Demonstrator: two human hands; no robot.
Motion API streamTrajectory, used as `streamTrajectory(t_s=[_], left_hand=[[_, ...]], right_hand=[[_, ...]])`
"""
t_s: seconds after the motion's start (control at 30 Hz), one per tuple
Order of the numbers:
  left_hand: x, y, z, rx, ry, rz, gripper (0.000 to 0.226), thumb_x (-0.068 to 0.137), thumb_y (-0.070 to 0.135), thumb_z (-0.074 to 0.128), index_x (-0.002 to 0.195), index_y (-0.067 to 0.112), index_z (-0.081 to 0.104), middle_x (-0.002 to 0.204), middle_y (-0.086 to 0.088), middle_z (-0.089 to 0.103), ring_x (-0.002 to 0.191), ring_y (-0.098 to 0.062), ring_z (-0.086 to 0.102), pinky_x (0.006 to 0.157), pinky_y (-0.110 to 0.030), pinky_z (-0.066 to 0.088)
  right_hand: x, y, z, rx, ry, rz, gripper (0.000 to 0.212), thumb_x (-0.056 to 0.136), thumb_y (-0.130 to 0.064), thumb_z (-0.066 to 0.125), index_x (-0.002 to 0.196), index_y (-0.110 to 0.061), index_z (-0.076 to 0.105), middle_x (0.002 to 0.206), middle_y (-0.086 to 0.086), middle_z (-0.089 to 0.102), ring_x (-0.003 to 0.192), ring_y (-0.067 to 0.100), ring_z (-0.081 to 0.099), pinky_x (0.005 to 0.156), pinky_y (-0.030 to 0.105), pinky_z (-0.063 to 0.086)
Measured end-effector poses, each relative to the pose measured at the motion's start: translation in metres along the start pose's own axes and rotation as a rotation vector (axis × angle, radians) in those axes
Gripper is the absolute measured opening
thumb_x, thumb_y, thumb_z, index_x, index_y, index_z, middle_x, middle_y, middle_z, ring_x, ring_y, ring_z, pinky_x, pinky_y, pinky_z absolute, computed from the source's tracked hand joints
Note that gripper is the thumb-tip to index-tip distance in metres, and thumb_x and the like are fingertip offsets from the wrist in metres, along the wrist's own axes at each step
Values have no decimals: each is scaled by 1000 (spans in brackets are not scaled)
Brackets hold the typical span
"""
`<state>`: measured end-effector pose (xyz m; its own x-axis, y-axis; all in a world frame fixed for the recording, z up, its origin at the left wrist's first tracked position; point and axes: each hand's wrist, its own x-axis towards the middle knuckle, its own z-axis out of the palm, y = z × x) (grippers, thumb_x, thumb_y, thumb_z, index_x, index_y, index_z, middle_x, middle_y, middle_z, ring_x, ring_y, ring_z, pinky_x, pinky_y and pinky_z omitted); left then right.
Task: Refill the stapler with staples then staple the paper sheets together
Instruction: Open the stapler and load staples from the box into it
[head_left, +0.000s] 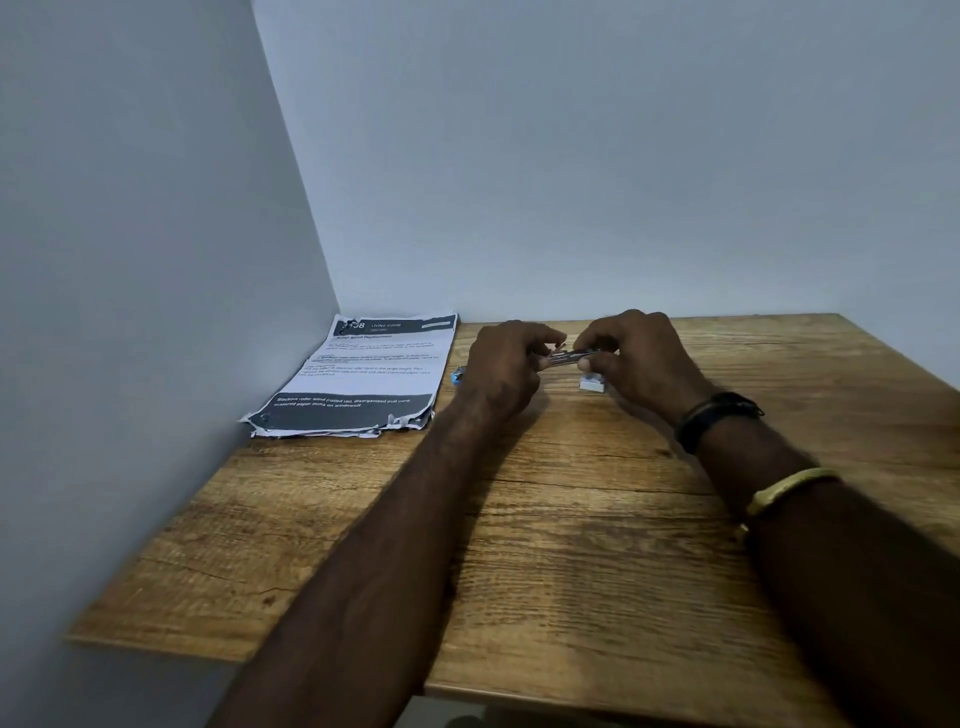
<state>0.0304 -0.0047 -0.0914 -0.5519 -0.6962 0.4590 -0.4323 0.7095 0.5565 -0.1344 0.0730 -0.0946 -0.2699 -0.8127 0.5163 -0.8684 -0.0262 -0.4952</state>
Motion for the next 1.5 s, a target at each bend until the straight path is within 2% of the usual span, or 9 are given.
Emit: streamTrajectory(t_s=[0.13, 0.6, 0.7, 0.8, 1.0, 1.13, 1.23, 1.3, 1.5], left_hand=[[2, 1, 1, 152, -52, 45, 50, 83, -8, 64, 124, 19, 74, 112, -11, 70, 105, -27, 67, 94, -40, 54], [1, -4, 1, 65, 57, 81, 47, 86, -6, 67, 128, 14, 68, 108, -6, 72, 100, -22, 66, 92, -39, 52], [0, -2, 2, 101, 28, 32, 34, 93, 9, 68, 126, 18, 68, 108, -4, 74, 98, -19, 65, 85, -32, 50], [0, -2, 2, 218, -47, -63, 19, 98, 34, 63, 111, 23, 71, 100, -7, 75, 95, -26, 66, 76, -35, 50], [3, -10, -6, 283, -20, -200, 48, 83, 72, 61, 86, 26, 69, 93, 4, 73, 89, -19, 65, 70, -32, 48], [7, -14, -16, -4, -47, -275, 31, 78, 50, 82, 76, 21, 72, 90, -4, 78, 84, -21, 73, 80, -35, 58], [5, -11, -25, -337, -21, -297, 23, 84, 33, 80, 75, 12, 76, 83, -16, 78, 64, -18, 68, 63, -27, 53], [4, -9, -29, -566, -4, -329, 28, 89, 28, 74, 82, 2, 78, 73, -15, 74, 58, -18, 63, 58, -25, 50], [3, -3, -24, -749, -139, -212, 26, 87, 1, 75, 111, -5, 70, 84, -15, 70, 75, -25, 67, 68, -28, 61]], right_hand=[[1, -1, 1, 15, 27, 3, 12, 84, -17, 81, 96, -17, 82, 87, 0, 75, 81, 13, 64, 75, 24, 42], [2, -2, -5, 263, 23, 109, 14, 82, -8, 82, 95, -13, 79, 88, 9, 75, 80, 19, 68, 68, 22, 55], [2, -1, -8, 356, 52, 158, 18, 79, -2, 84, 95, -10, 80, 86, 13, 76, 74, 14, 67, 59, 13, 51], [3, 0, -7, 360, 75, 192, 22, 77, -1, 85, 96, -11, 81, 88, 5, 76, 87, 15, 68, 73, 22, 54], [4, 6, -7, 425, 120, 303, 26, 76, 2, 84, 95, -15, 81, 89, -2, 75, 90, 9, 69, 77, 25, 56], [6, 8, -6, 404, 140, 340, 26, 74, 3, 85, 94, -14, 82, 90, 0, 75, 90, 9, 67, 79, 22, 54], [7, 8, -5, 345, 145, 348, 26, 74, 2, 85, 95, -14, 82, 88, -2, 73, 86, 4, 63, 64, 3, 42], [8, 9, -3, 338, 143, 350, 26, 74, 2, 85, 95, -14, 82, 89, -1, 74, 87, 6, 63, 62, 5, 39], [7, 6, -2, 507, 66, 352, 27, 79, 12, 77, 91, -11, 80, 97, 9, 76, 82, 14, 70, 60, 13, 53]])
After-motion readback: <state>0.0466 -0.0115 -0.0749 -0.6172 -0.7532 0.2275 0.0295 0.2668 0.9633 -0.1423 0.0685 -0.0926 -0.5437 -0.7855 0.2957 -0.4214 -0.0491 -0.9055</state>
